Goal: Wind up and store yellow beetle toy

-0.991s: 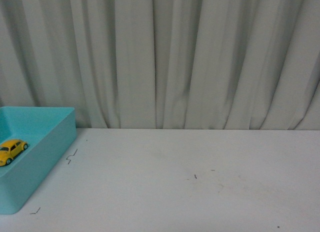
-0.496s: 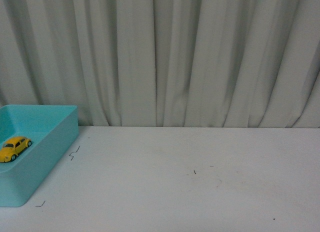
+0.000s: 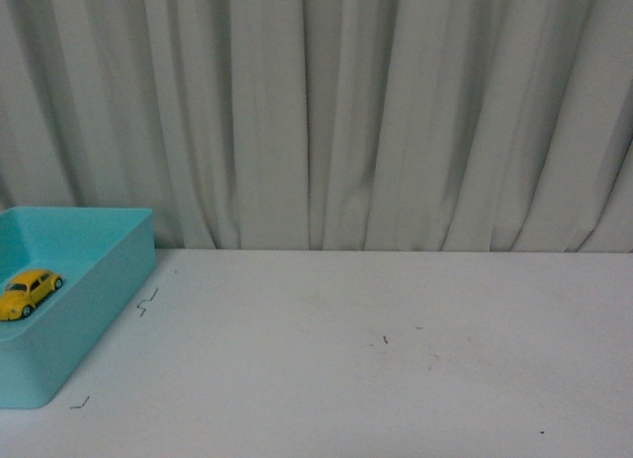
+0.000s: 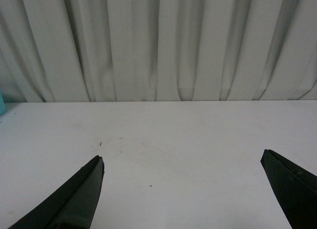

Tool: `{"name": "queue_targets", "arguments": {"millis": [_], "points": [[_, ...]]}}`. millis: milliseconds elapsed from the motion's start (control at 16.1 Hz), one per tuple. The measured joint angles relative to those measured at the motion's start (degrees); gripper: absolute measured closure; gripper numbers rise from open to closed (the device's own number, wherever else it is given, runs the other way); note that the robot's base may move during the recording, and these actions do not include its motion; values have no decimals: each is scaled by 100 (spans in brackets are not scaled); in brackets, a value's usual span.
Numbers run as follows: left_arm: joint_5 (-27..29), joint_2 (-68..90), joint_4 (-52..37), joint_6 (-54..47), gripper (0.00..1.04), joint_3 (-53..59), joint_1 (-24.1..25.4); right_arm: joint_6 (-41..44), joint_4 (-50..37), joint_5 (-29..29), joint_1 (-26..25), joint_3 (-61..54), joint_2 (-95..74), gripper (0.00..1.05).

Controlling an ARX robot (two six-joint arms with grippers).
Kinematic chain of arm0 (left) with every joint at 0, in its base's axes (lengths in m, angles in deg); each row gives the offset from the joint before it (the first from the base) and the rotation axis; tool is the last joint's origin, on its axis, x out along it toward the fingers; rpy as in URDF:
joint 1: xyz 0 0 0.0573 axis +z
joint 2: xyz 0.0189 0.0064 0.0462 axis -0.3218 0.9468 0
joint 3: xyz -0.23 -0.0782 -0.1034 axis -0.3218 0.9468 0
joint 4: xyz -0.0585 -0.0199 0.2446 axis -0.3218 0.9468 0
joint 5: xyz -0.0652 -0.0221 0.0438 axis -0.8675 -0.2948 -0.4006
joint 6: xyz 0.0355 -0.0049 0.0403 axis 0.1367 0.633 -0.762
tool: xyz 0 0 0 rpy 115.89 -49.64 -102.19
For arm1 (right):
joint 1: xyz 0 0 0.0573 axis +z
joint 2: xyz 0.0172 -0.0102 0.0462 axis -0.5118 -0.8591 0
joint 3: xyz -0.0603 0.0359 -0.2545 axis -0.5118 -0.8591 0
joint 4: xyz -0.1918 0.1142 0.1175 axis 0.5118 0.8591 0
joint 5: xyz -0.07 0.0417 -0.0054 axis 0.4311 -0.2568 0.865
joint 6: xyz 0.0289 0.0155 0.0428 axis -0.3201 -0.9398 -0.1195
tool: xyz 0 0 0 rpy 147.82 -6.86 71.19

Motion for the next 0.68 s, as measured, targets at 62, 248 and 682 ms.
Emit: {"name": "queue_targets", "arguments": {"millis": [62, 248, 682], "points": [[0, 0, 0, 0, 7, 0, 0, 0, 0, 0, 0, 0, 0, 7], [0, -2, -4, 0, 7, 0, 0, 0, 0, 0, 0, 0, 0, 7], [0, 0, -26, 0, 7, 0, 0, -2, -17, 0, 0, 0, 0, 7]]}}
